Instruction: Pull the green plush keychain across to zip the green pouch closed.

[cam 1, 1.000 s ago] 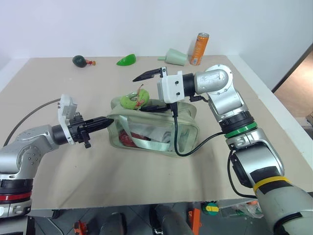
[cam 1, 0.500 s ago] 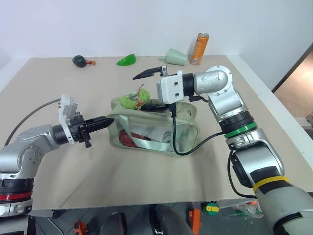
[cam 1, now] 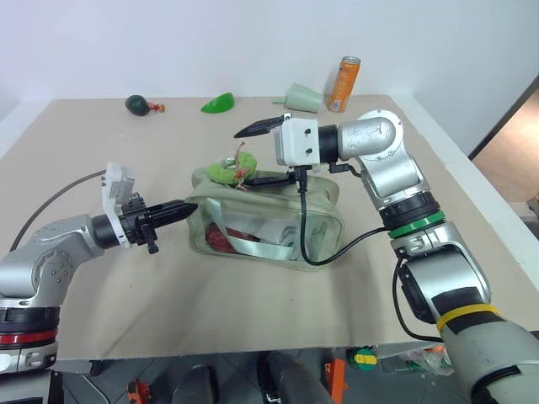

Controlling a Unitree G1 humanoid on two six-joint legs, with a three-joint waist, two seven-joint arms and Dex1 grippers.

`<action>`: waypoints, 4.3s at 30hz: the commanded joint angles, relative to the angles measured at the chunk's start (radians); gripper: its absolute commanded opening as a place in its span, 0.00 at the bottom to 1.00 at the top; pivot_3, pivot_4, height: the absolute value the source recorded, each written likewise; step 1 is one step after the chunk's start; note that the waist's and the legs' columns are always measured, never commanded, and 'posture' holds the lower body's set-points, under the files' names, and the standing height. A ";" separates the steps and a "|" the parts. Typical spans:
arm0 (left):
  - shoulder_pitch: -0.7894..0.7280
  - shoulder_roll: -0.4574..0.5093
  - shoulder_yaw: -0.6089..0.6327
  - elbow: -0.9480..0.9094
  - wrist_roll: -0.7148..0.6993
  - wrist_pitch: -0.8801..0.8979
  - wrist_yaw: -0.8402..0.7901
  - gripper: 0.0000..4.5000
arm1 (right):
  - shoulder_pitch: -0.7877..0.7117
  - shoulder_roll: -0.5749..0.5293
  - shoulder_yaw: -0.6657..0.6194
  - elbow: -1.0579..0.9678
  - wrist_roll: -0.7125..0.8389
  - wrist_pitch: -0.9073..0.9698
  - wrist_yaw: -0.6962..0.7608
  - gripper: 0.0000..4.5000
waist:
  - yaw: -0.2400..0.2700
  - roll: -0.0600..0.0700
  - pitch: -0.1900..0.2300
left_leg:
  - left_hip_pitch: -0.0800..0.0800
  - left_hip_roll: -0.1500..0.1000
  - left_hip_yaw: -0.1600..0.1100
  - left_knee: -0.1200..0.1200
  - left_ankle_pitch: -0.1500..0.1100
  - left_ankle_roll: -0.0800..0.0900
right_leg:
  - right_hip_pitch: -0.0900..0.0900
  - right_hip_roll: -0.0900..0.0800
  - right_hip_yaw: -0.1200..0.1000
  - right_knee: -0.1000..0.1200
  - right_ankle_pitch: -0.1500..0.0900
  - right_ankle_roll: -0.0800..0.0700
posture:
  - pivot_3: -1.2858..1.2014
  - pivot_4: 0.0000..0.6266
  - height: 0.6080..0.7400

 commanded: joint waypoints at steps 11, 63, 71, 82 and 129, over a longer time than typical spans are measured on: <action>0.005 -0.003 -0.008 0.000 0.017 0.002 0.007 0.00 | -0.007 -0.027 -0.028 -0.082 0.025 0.044 0.026 0.82 | 0.000 0.000 0.000 | 0.000 0.000 0.000 0.000 0.000 0.000 | 0.000 0.000 0.000 0.000 0.000 0.000 | 0.52 0.24 1.00; 0.002 -0.015 -0.011 0.032 0.029 -0.015 0.004 0.00 | -0.091 -0.001 -0.035 0.080 -0.004 -0.059 0.007 0.01 | 0.000 0.000 0.000 | 0.000 0.000 0.000 0.000 0.000 0.000 | 0.000 0.000 0.000 0.000 0.000 0.000 | 0.52 0.24 1.00; -0.008 -0.021 -0.014 0.032 0.027 -0.010 0.018 0.00 | -0.034 -0.069 -0.078 -0.127 0.111 0.103 0.081 0.01 | 0.000 0.000 0.000 | 0.000 0.000 0.000 0.000 0.000 0.000 | 0.000 -0.001 0.000 0.000 0.000 0.000 | 0.52 0.24 1.00; -0.022 -0.032 -0.018 0.023 0.018 0.005 0.040 0.00 | 0.176 -0.233 -0.090 -0.619 0.245 0.485 0.117 0.01 | 0.005 0.000 0.000 | 0.000 -0.001 0.000 0.000 0.000 0.000 | 0.000 -0.001 -0.001 0.000 0.000 0.000 | 0.52 0.24 1.00; -0.035 -0.045 -0.017 0.003 0.014 0.025 0.064 0.00 | 0.170 -0.158 -0.027 -0.446 0.096 0.324 0.079 0.72 | 0.005 0.000 0.000 | -0.001 -0.002 0.000 0.000 0.000 0.000 | 0.000 -0.001 -0.002 -0.001 0.000 0.001 | 0.52 0.24 1.00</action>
